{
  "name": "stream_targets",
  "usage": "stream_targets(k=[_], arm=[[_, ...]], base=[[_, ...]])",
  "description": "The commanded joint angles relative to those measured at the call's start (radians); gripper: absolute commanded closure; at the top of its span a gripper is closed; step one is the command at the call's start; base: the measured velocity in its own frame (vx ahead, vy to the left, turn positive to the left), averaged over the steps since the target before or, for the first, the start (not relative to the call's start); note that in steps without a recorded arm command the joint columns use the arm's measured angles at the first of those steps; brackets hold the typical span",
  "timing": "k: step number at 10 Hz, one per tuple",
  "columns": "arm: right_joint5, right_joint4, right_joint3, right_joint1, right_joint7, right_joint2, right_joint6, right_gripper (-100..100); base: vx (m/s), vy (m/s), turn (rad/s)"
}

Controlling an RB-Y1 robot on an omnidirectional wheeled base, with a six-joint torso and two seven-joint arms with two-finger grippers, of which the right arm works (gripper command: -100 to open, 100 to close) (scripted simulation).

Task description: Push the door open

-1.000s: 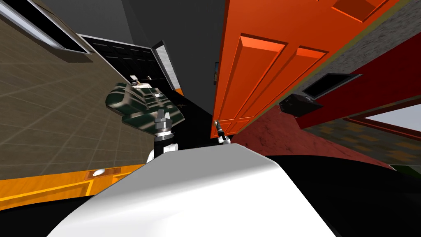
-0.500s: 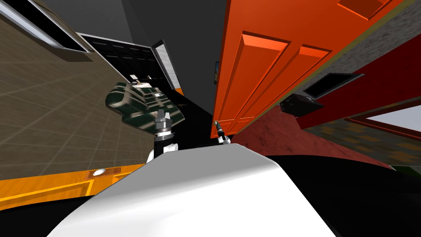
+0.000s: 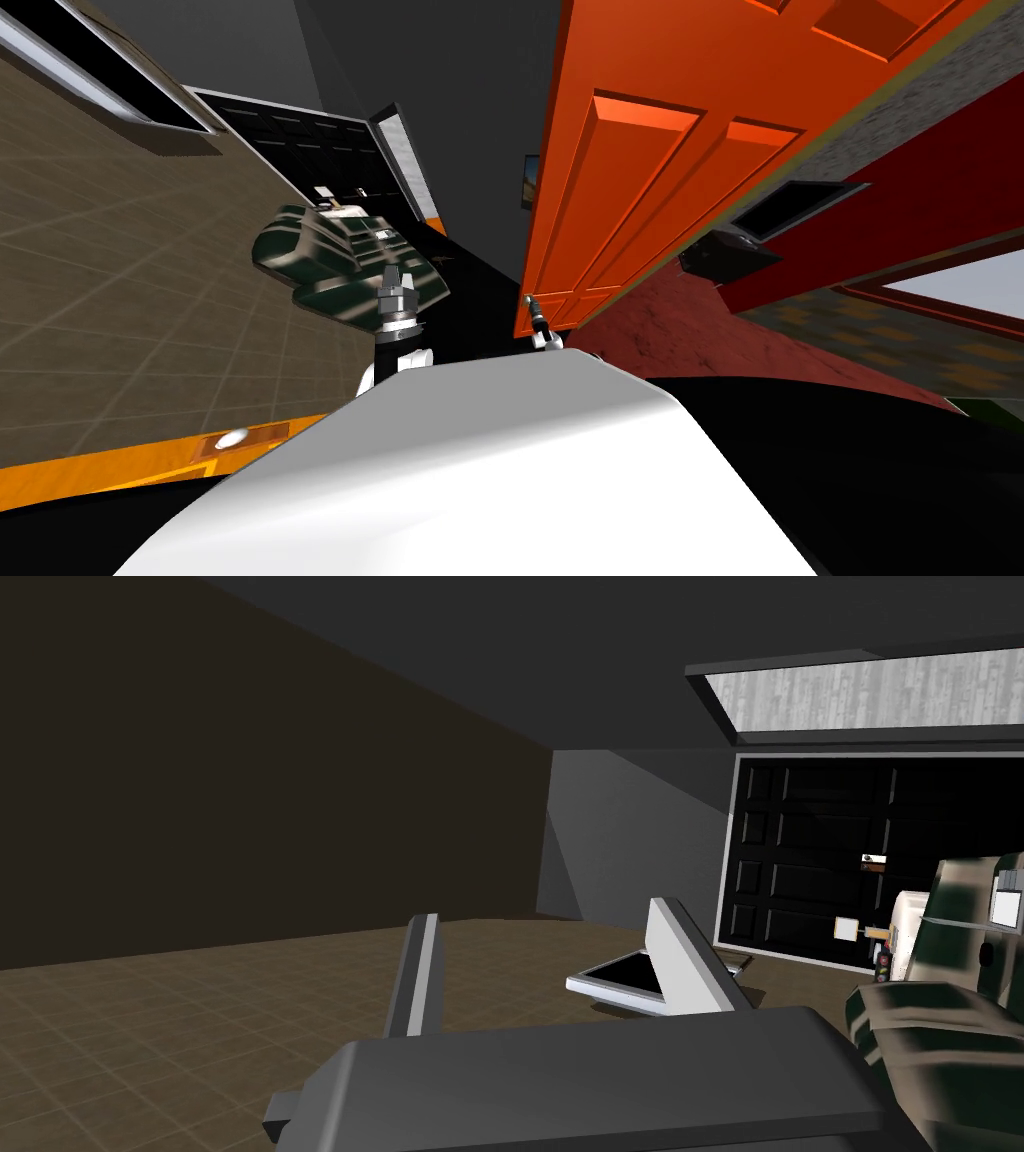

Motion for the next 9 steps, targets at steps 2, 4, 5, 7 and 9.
stream_targets(k=[2, 4, 5, 7, 9], arm=[[-0.003, -0.041, -0.005, 0.010, -0.001, -0.008, 0.014, 100], [-0.017, -0.043, -0.024, 0.009, 0.005, -0.016, 0.017, 100], [-0.021, -0.043, -0.029, 0.009, 0.006, -0.017, 0.017, 100], [-0.032, -0.044, -0.043, 0.008, 0.011, -0.018, 0.020, 100], [-0.043, -0.045, -0.057, 0.007, 0.015, -0.014, 0.022, 100]], base=[[0.093, 0.023, 0.001], [0.069, 0.042, -0.025], [0.165, 0.107, -0.095], [0.116, 0.069, -0.038], [0.185, 0.082, -0.059]])
